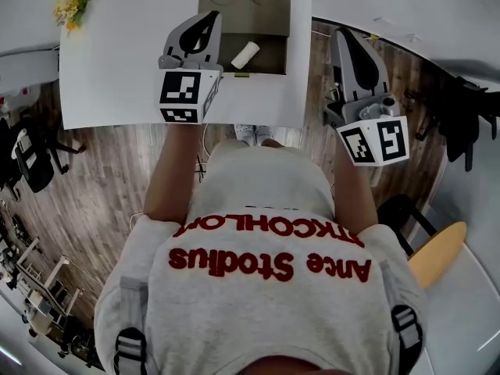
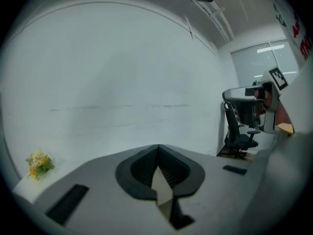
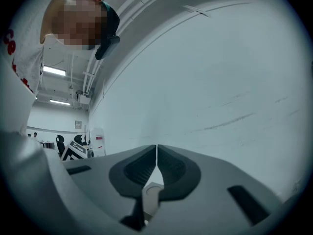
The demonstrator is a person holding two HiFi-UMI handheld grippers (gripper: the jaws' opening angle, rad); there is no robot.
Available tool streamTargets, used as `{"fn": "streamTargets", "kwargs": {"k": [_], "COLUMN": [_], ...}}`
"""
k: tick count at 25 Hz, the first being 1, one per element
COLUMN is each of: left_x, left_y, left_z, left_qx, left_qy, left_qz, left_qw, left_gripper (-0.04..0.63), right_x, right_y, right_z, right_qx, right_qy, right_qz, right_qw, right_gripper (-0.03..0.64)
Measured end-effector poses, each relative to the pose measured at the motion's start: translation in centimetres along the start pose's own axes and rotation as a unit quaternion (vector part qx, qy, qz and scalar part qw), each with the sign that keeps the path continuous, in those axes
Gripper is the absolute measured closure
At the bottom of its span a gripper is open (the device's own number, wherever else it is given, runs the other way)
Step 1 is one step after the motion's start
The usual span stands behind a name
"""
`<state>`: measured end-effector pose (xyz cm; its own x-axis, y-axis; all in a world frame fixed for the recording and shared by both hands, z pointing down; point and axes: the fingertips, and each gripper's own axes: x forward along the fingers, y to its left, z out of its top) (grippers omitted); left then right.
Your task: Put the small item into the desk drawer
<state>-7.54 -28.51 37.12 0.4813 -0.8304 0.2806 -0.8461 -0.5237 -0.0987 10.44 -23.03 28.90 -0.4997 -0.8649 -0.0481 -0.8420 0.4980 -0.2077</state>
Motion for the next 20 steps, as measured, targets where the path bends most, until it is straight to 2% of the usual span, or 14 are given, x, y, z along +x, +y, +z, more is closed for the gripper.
{"fn": "streamTargets", "kwargs": {"k": [10,20], "left_x": [-5.4,-10.0], "left_y": [2.9,3.0], "left_z": [5.3,7.1], "left_qx": [-0.004,-0.009], "left_qy": [-0.077,-0.125], "left_qz": [0.054,0.088], "left_qw": [0.9956,0.9881], "left_gripper": [0.588,0.588], "right_x": [0.8,0.1], "right_y": [1.4,2.9], "right_z": [3.3,5.5], "right_qx": [-0.031,-0.053], "right_qy": [-0.027,-0.039], "right_qz": [0.019,0.034], "right_qw": [0.999,0.997], "right_gripper": [0.609,0.609]}}
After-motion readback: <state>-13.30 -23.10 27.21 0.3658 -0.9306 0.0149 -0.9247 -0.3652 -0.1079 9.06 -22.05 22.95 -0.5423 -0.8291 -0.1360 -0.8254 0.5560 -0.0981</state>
